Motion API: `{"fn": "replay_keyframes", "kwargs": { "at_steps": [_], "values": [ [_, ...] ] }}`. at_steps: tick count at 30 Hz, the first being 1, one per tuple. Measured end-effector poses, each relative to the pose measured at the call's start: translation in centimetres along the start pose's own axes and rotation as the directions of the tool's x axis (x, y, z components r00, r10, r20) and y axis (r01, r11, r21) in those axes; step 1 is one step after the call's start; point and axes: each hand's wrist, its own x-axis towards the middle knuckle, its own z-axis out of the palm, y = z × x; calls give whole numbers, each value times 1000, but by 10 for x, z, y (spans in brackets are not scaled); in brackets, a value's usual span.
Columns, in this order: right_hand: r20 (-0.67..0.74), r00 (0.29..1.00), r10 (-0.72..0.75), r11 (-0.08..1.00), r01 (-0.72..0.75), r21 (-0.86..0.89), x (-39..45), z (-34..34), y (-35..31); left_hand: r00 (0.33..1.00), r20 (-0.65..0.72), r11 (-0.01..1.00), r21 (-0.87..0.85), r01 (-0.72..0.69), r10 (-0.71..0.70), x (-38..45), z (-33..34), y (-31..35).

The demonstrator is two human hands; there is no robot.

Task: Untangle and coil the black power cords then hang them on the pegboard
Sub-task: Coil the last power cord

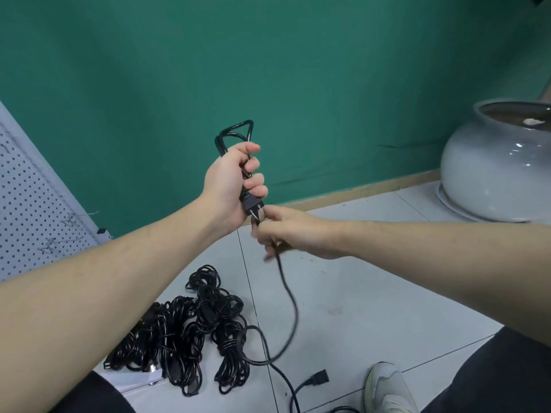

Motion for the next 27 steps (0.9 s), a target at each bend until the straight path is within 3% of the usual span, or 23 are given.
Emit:
{"fn": "replay_keyframes", "kwargs": {
  "at_steps": [4,7,9,12,14,16,18,20,23,24,27],
  "values": [
    [57,969,240,963,-230,-139,-5,2,1,981,-112,917,384,-105,159,7,-14,-1],
    [62,957,282,879,-232,-417,-12,-5,2,945,-78,628,764,-147,316,13,-30,0],
    [53,973,225,856,-172,-487,-17,-14,-1,955,-42,478,871,-109,294,15,-40,2],
    [33,996,88,867,-61,-495,-22,-27,-12,995,-32,382,924,-6,95,10,-48,1],
    [10,1000,-24,854,26,-519,-23,-31,-16,999,51,355,934,-46,-7,3,-46,-4],
    [-97,982,-160,839,84,-537,-21,-34,-14,979,174,409,905,-117,-105,-2,-43,-7],
    [-290,929,-231,830,33,-556,-17,-42,-14,947,257,419,894,-157,-193,-3,-41,-7],
    [-438,872,-218,770,-122,-626,-17,-49,-16,912,314,352,911,-212,-263,-4,-41,-8],
    [-509,854,-110,680,-309,-665,-16,-51,-20,881,370,159,928,-336,-296,-4,-37,-14],
    [-497,867,-41,739,-309,-599,-16,-53,-21,888,348,149,937,-316,-302,-2,-38,-16],
    [-361,929,80,977,-145,-156,-16,-60,-24,903,262,283,945,-167,-341,-1,-44,-15]
  ]
}}
